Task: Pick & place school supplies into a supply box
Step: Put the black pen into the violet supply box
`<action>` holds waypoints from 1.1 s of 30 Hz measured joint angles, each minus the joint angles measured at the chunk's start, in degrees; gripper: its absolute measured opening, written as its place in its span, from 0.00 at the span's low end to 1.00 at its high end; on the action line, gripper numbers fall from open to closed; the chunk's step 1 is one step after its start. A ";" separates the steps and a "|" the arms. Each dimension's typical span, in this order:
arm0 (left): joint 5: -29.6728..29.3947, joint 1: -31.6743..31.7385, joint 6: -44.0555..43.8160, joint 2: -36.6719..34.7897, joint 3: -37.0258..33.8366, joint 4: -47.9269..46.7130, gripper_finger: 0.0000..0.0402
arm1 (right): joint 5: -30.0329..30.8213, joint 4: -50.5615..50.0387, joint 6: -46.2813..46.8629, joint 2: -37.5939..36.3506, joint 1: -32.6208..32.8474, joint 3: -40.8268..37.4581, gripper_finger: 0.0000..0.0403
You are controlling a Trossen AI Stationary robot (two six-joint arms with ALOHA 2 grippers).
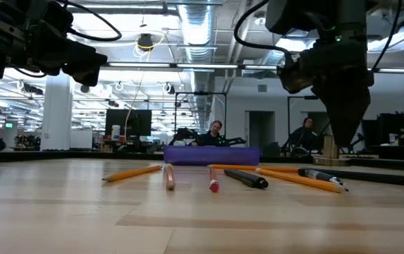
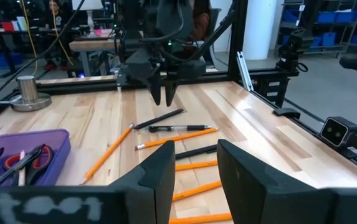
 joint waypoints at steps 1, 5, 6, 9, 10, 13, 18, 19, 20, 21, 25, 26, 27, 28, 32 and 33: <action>-0.02 0.00 -0.01 0.00 0.00 -0.16 0.27 | 0.07 0.10 -0.02 0.03 0.00 -0.01 0.29; -0.04 0.00 -0.09 0.00 0.00 -0.36 0.27 | 1.30 0.59 -0.05 0.03 0.02 -0.52 0.29; -0.04 0.00 -0.26 0.00 0.00 -0.39 0.27 | 1.70 0.84 -0.04 0.03 0.02 -0.86 0.29; -0.09 0.00 -0.42 0.00 0.00 -0.38 0.27 | 1.92 1.29 0.00 0.03 0.00 -2.00 0.29; -0.09 0.00 -0.43 0.00 0.00 -0.38 0.27 | 1.95 1.58 0.00 0.03 0.01 -2.52 0.29; -0.13 0.00 -0.88 0.00 0.00 -0.40 0.27 | 2.04 2.77 0.02 0.03 0.02 -3.57 0.29; -0.13 0.00 -1.00 0.00 0.00 -0.47 0.27 | 2.88 4.10 0.02 0.03 0.02 -3.64 0.29; -0.13 0.00 -0.99 0.00 0.00 -0.47 0.27 | 3.08 4.41 0.02 0.03 0.02 -3.64 0.29; -0.13 0.00 -1.01 0.00 0.00 -0.47 0.27 | 3.13 4.45 0.02 0.03 0.02 -3.64 0.29; -0.13 0.00 -1.01 0.00 0.00 -0.47 0.27 | 3.15 4.43 0.02 0.03 0.02 -3.64 0.29; -0.13 0.00 -1.09 0.00 0.00 -0.48 0.27 | 3.17 4.43 0.02 0.03 0.02 -3.64 0.29; -0.13 0.00 -1.09 0.00 0.00 -0.48 0.27 | 3.17 4.43 0.02 0.03 0.02 -3.64 0.29; -0.13 0.00 -1.11 0.00 0.00 -0.49 0.27 | 3.19 4.43 0.02 0.03 0.02 -3.64 0.29; -0.13 0.00 -1.11 0.00 0.00 -0.52 0.27 | 3.17 4.41 0.02 0.03 0.02 -3.64 0.29; -0.13 0.00 -1.26 0.00 0.02 -0.87 0.27 | 3.29 4.43 0.02 0.03 0.02 -3.64 0.29; -0.13 0.00 -1.26 0.00 0.02 -0.95 0.27 | 3.46 4.42 0.02 0.03 0.02 -3.64 0.29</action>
